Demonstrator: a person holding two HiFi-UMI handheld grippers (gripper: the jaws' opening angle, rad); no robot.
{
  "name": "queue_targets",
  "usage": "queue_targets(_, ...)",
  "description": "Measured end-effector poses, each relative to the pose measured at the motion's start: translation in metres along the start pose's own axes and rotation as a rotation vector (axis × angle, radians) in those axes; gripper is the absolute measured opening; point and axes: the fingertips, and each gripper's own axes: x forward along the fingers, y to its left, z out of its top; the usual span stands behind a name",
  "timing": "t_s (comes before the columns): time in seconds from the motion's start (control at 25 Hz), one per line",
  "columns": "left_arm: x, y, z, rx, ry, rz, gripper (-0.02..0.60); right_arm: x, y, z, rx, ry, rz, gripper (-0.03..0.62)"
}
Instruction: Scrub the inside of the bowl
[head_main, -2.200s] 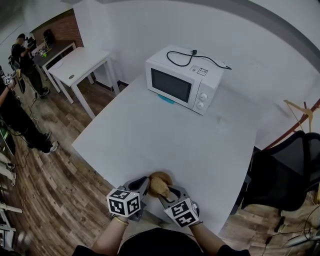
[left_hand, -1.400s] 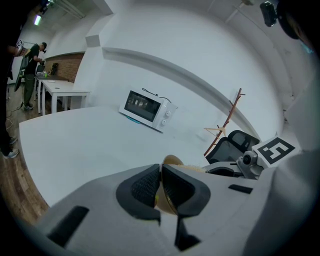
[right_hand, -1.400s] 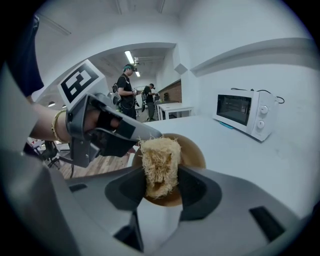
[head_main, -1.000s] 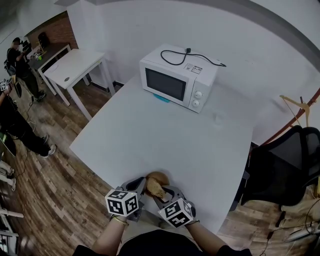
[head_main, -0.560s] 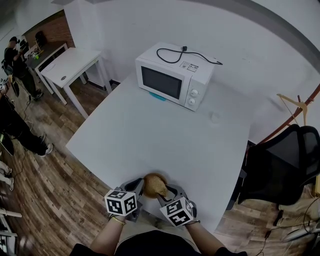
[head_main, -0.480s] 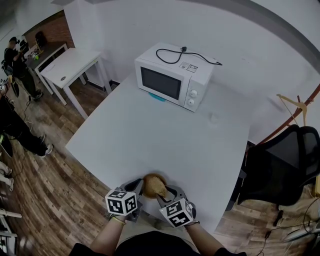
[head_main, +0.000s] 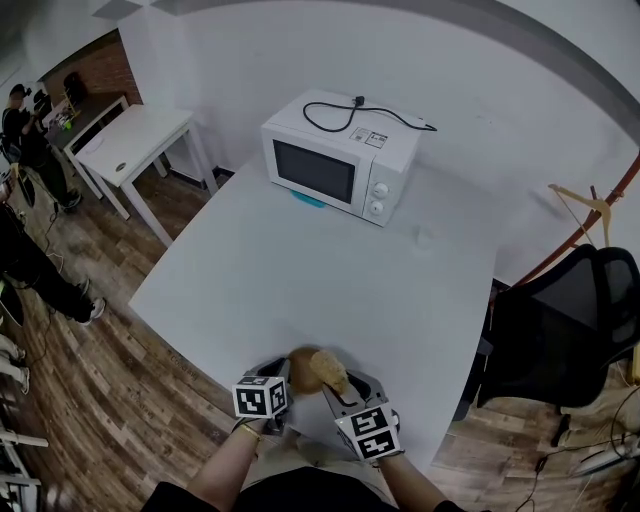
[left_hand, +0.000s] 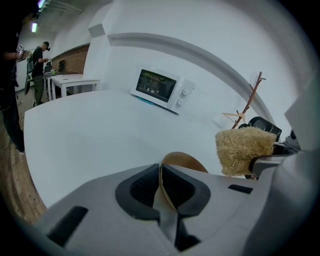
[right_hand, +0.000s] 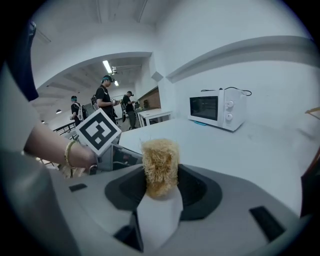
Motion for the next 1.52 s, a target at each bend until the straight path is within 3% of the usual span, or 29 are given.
queue_targets(0.2, 0.004, -0.001, -0.002, 0.038, -0.001, -0.012, 0.045, -0.011, -0.002, 0.001, 0.038, -0.035, -0.03, 0.179)
queue_targets(0.28, 0.003, -0.003, -0.001, 0.053, -0.014, -0.02, 0.137, -0.018, -0.005, 0.0, 0.06, -0.053, -0.045, 0.179)
queue_targets(0.56, -0.032, -0.014, 0.012, 0.149, -0.092, -0.036, 0.15, -0.045, 0.003, 0.005, 0.081, -0.137, -0.1, 0.179)
queue_targets(0.76, -0.079, -0.032, 0.014, 0.198, -0.166, -0.071, 0.107, -0.062, 0.035, 0.007, 0.081, -0.177, -0.122, 0.179)
queue_targets(1.08, -0.153, -0.046, -0.007, 0.194, -0.232, -0.112, 0.021, -0.096, 0.089, 0.001, 0.095, -0.241, -0.157, 0.179)
queue_targets(1.52, -0.225, -0.057, -0.048, 0.247, -0.268, -0.158, 0.018, -0.142, 0.147, -0.015, 0.073, -0.281, -0.153, 0.178)
